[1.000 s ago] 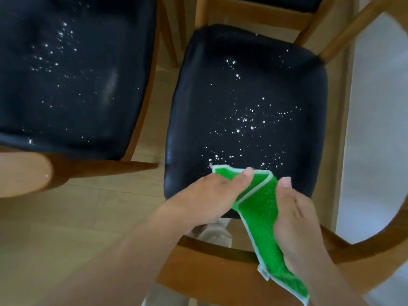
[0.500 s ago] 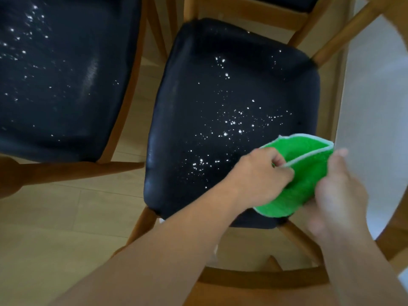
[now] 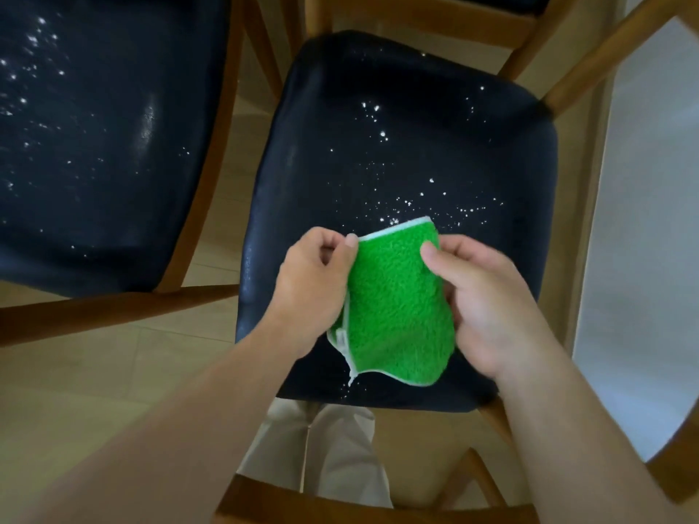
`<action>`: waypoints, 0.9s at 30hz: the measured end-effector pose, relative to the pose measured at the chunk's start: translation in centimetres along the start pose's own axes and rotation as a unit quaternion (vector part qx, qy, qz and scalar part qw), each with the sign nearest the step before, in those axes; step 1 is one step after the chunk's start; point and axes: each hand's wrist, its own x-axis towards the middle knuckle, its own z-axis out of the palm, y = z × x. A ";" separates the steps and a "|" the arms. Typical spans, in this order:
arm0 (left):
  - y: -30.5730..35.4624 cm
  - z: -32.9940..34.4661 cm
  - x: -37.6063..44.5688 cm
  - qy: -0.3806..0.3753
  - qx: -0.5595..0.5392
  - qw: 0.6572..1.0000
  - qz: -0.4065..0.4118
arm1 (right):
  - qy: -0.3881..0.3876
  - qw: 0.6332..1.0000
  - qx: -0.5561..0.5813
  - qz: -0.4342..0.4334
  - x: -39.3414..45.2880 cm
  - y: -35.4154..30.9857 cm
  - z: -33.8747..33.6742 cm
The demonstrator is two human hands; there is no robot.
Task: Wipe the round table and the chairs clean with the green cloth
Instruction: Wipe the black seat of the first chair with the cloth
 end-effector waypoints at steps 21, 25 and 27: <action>-2.9 -0.9 7.7 -0.001 0.145 0.943 -0.300 | -0.002 0.705 -0.664 -0.247 8.2 9.5 -0.2; -3.3 -0.4 8.3 0.012 0.164 0.937 -0.309 | 0.151 0.701 -0.661 -0.221 14.1 3.9 -4.2; -3.4 0.0 8.5 0.016 0.186 0.933 -0.308 | 0.213 0.712 -0.644 -0.184 16.7 1.5 -6.0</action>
